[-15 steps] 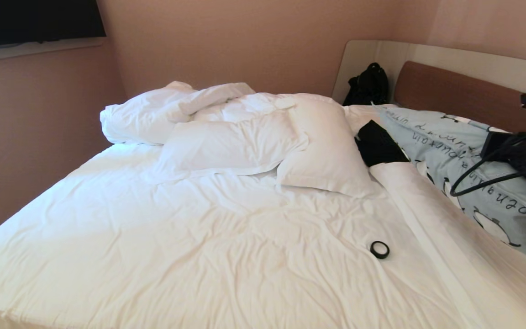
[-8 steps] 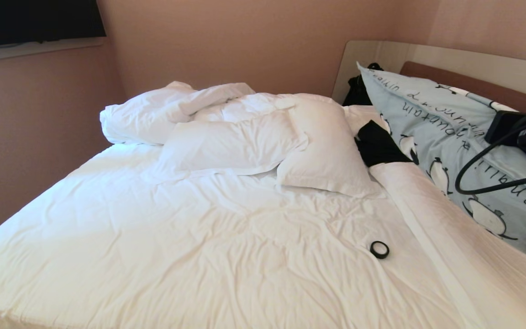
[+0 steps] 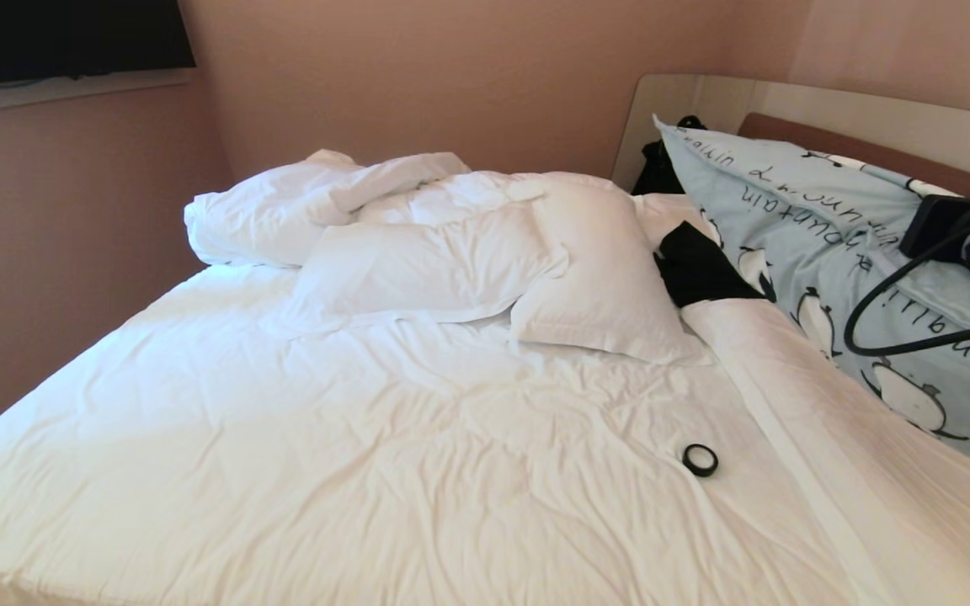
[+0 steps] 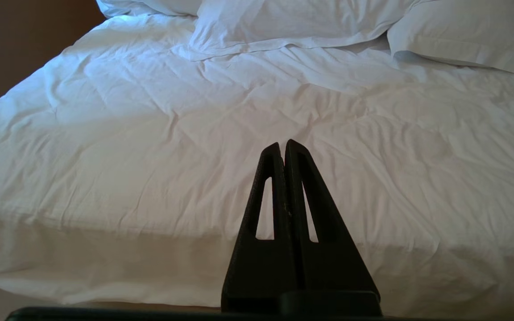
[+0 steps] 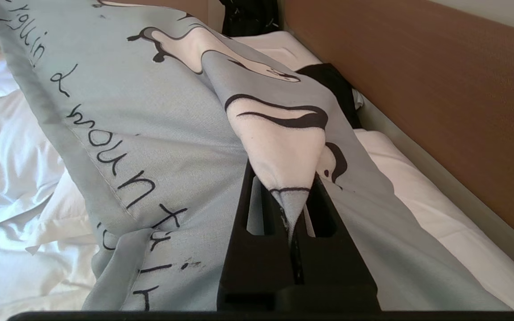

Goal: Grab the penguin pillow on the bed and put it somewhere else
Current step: Pick up the pillow, then move to the foot of the bed

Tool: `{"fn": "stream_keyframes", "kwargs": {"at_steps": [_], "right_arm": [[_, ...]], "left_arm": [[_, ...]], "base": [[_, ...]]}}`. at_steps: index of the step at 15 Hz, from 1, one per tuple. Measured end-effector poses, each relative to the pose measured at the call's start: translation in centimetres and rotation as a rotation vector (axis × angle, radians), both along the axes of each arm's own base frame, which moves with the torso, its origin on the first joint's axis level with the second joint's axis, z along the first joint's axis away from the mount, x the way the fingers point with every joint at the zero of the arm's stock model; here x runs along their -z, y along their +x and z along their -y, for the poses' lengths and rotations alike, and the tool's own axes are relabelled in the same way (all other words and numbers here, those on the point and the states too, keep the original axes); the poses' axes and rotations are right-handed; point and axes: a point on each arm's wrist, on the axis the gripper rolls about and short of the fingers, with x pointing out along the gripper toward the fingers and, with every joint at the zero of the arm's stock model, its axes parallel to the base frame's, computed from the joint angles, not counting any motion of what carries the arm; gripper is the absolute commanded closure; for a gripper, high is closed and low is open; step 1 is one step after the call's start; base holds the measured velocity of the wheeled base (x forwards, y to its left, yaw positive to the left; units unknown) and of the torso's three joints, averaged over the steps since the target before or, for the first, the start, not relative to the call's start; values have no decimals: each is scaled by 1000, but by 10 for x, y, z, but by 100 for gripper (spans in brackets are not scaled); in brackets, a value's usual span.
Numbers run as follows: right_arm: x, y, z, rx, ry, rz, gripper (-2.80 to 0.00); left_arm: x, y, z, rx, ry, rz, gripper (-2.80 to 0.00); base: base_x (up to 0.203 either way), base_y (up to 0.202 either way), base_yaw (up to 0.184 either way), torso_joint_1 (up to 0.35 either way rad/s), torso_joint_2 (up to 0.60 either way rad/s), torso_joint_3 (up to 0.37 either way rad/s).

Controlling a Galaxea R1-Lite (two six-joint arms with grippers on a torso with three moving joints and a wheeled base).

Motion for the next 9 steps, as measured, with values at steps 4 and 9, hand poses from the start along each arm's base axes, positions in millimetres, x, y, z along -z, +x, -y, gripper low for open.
{"fn": "stream_keyframes", "kwargs": {"at_steps": [4, 9], "right_arm": [[-3, -4, 0, 0, -1, 12, 0], [-9, -11, 0, -2, -2, 33, 0]], "left_arm": [[0, 0, 0, 1, 0, 0, 0], [0, 0, 0, 1, 0, 0, 0]], "base": [[0, 0, 0, 0, 0, 0], [0, 0, 0, 0, 0, 0]]}}
